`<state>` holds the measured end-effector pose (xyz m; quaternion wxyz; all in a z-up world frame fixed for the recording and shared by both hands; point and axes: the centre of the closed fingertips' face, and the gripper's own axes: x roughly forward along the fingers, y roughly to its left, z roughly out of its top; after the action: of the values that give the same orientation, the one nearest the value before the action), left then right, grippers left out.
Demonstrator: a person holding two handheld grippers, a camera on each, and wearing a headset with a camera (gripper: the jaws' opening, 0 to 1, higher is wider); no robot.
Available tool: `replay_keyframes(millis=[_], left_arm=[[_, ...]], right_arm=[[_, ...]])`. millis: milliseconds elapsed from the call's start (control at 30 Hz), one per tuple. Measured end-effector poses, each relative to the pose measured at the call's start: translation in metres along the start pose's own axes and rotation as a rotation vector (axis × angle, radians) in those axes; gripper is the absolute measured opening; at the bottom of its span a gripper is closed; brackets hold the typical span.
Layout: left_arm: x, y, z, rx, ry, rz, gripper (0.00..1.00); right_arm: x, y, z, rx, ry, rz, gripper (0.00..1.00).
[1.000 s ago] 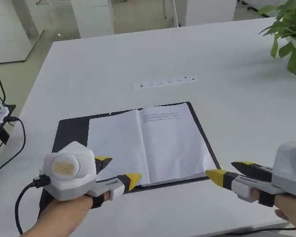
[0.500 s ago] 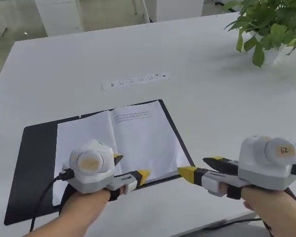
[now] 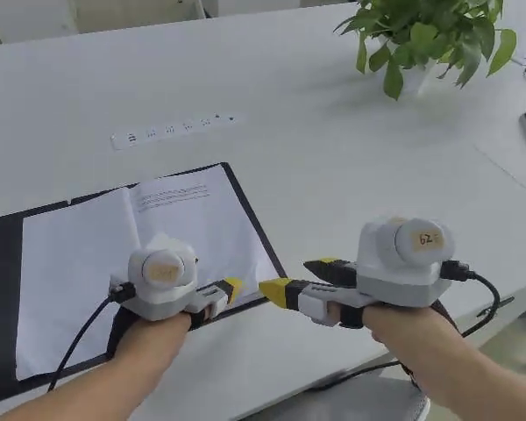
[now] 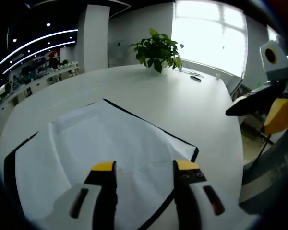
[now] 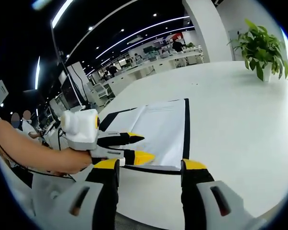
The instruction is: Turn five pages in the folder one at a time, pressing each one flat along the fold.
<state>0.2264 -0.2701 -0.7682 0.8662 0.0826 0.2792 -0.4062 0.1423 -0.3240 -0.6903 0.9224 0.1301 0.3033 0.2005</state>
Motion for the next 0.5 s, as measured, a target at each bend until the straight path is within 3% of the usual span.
replay_keyframes(millis=[133, 167, 367, 500], left_arm=[[0.006, -0.006, -0.007, -0.021, 0.016, 0.016, 0.42], [0.006, -0.005, -0.008, 0.014, 0.012, 0.034, 0.41], [0.006, -0.003, -0.012, 0.048, -0.004, 0.058, 0.38], [0.005, -0.002, -0.012, 0.064, -0.037, 0.057, 0.36]], right_arm=[[0.0, -0.002, -0.003, 0.004, 0.003, -0.001, 0.5], [0.0, -0.002, -0.003, 0.004, 0.003, -0.002, 0.5], [0.002, -0.004, -0.006, 0.005, 0.014, -0.002, 0.5], [0.004, -0.003, -0.007, 0.005, 0.019, 0.001, 0.5]])
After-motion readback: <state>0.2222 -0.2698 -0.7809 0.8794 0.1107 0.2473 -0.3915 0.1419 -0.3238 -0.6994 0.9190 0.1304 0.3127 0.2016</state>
